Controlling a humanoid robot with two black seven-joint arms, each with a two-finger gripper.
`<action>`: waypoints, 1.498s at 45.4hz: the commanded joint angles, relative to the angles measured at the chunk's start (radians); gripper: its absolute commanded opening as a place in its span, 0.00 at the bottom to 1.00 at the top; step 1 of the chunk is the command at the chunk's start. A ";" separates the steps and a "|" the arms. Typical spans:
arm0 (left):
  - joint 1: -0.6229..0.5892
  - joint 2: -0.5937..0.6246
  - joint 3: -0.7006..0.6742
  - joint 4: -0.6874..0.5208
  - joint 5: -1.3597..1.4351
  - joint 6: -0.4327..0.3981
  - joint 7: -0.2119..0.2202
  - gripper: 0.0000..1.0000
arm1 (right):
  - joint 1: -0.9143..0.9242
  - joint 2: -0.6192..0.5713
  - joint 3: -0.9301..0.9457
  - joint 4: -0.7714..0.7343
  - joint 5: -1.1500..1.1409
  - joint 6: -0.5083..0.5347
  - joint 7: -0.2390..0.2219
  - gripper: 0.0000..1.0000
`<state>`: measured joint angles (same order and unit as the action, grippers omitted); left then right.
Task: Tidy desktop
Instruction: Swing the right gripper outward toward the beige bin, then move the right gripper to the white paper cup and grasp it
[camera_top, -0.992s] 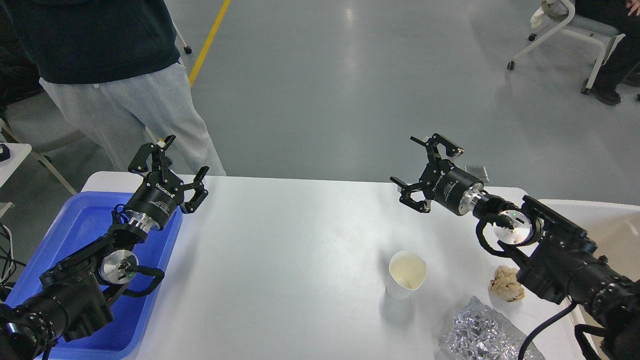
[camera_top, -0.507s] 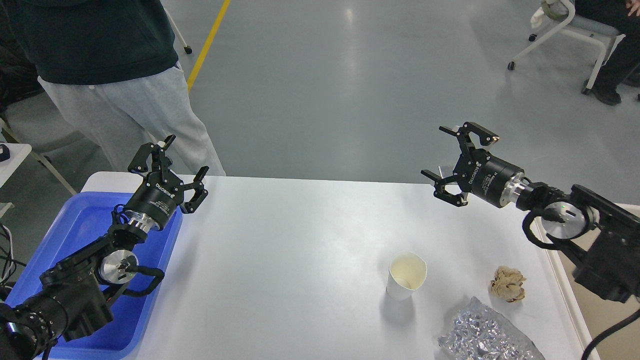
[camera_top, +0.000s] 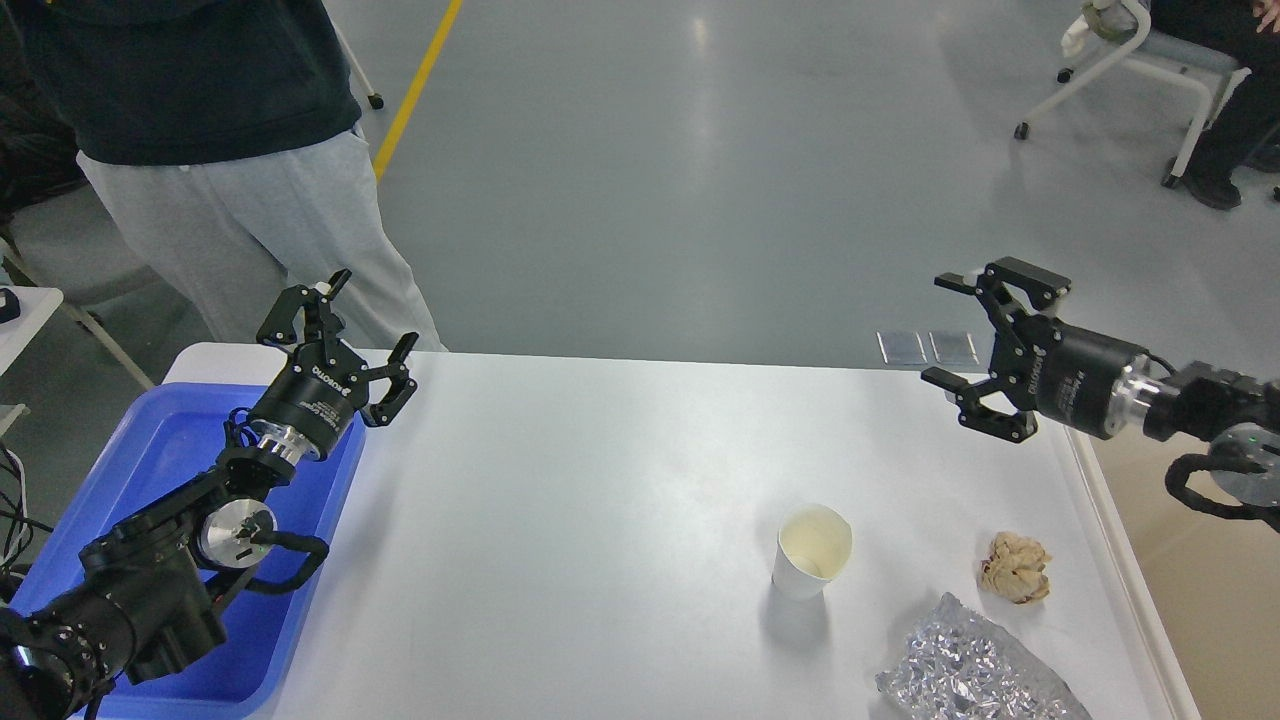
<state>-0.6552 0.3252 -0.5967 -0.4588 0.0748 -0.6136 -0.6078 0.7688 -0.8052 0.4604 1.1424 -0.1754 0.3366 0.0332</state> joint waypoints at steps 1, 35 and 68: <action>0.000 0.000 0.000 0.000 0.000 0.000 0.000 1.00 | 0.004 -0.155 -0.157 0.138 -0.116 -0.087 0.074 1.00; 0.000 0.000 0.000 0.000 0.000 0.000 0.000 1.00 | 0.032 -0.212 -0.493 0.145 -0.599 -0.442 0.243 1.00; 0.000 0.000 0.000 0.000 0.000 -0.002 0.002 1.00 | 0.361 -0.111 -0.762 0.356 -0.458 -0.458 0.255 1.00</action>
<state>-0.6550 0.3252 -0.5968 -0.4587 0.0752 -0.6136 -0.6065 0.9313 -0.9779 -0.1005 1.4397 -0.7101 -0.1096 0.2913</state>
